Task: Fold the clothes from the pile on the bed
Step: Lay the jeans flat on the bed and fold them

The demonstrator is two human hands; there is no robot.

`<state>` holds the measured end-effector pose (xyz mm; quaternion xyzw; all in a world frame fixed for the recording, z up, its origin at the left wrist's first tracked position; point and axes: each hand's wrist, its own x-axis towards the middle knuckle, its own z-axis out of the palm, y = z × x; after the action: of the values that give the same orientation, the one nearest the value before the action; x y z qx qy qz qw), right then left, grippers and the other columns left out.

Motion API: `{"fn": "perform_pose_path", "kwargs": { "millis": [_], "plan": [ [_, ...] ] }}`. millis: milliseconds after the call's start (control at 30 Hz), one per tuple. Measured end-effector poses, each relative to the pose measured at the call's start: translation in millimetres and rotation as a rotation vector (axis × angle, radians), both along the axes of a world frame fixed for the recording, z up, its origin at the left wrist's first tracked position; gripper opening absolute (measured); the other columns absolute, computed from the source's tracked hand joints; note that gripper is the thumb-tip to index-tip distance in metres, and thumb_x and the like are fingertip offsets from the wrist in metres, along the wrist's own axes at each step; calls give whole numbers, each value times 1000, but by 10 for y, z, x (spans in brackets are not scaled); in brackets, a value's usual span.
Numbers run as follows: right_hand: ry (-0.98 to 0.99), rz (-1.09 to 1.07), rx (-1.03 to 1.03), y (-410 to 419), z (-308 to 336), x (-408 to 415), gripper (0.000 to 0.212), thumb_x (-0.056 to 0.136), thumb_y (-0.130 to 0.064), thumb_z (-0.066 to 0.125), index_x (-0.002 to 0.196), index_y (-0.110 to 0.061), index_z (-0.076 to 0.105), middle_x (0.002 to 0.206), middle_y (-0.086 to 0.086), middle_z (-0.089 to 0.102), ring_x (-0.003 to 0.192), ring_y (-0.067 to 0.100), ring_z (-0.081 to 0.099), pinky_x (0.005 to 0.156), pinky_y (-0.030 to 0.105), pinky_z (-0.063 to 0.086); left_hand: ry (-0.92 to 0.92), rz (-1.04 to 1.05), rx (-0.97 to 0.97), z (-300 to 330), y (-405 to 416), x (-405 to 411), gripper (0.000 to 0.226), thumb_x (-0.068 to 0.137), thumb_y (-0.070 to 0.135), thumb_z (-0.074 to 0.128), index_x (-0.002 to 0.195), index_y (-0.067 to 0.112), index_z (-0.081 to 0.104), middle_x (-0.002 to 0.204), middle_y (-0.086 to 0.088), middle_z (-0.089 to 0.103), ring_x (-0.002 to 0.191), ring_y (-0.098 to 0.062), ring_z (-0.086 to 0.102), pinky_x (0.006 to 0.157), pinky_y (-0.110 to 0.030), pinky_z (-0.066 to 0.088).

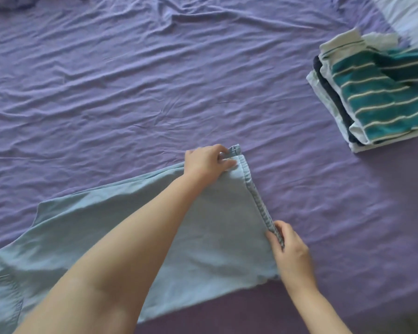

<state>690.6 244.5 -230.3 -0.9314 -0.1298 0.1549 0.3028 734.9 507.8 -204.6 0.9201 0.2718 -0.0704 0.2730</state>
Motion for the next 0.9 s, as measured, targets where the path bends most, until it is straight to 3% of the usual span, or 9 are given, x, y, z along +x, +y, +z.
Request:
{"fn": "perform_pose_path", "kwargs": {
  "millis": [133,300,400,500,567,633,700,767,900],
  "plan": [
    [19,17,-51,13,-5,34,28,89,-27,60,113,-13,56,103,6,68,89,32,65,64,38,46,-136,-98,100,1,-191,77,21,80,46,67,96,34,69,112,6,59,111,-19,47,85,-32,24],
    [-2,57,-95,30,26,20,28,87,-24,63,110,-9,58,103,4,67,86,29,66,60,34,45,11,-165,164,-115,-8,-145,30,83,43,64,112,36,64,116,6,58,113,-19,46,88,-33,27],
    [-14,49,-44,21,12,18,28,82,-16,70,106,-7,61,97,5,67,79,29,67,57,34,48,45,-115,166,-191,60,-220,33,83,39,65,114,28,62,115,6,61,112,-19,48,87,-33,28],
    [-56,42,25,-23,-6,-15,29,76,-9,74,103,-8,65,94,3,66,75,25,66,55,33,51,-48,-6,86,-217,61,-163,21,83,34,68,99,22,69,102,3,67,104,-21,54,85,-34,31],
    [-86,54,41,-47,-15,-36,31,73,-6,76,102,-10,67,94,2,66,74,19,64,53,32,52,-127,144,-2,-202,127,-99,16,82,35,69,92,23,73,96,2,69,99,-22,55,83,-35,35],
    [-106,69,19,-38,-19,-22,30,71,-4,78,99,-9,68,93,2,67,72,19,64,50,34,52,-95,178,23,-211,161,-29,17,84,40,66,93,27,73,99,5,68,101,-23,52,83,-34,33],
    [-134,112,-40,-2,-14,22,28,68,-3,80,94,-7,68,90,4,68,71,27,66,55,36,53,-8,165,76,-236,129,23,21,88,45,60,97,31,72,107,6,67,106,-23,49,83,-33,28],
    [-179,175,-72,75,18,128,30,65,-1,81,90,-6,66,93,8,66,79,33,63,72,38,48,10,166,102,-244,65,39,23,88,47,57,100,30,70,111,5,64,111,-23,45,84,-33,24],
    [-202,181,-13,511,169,443,35,74,-10,76,106,-4,63,104,12,64,95,34,58,87,39,40,-106,166,168,-187,80,-256,31,92,42,54,117,27,63,120,4,59,125,-22,39,111,-42,15]
  ]
}}
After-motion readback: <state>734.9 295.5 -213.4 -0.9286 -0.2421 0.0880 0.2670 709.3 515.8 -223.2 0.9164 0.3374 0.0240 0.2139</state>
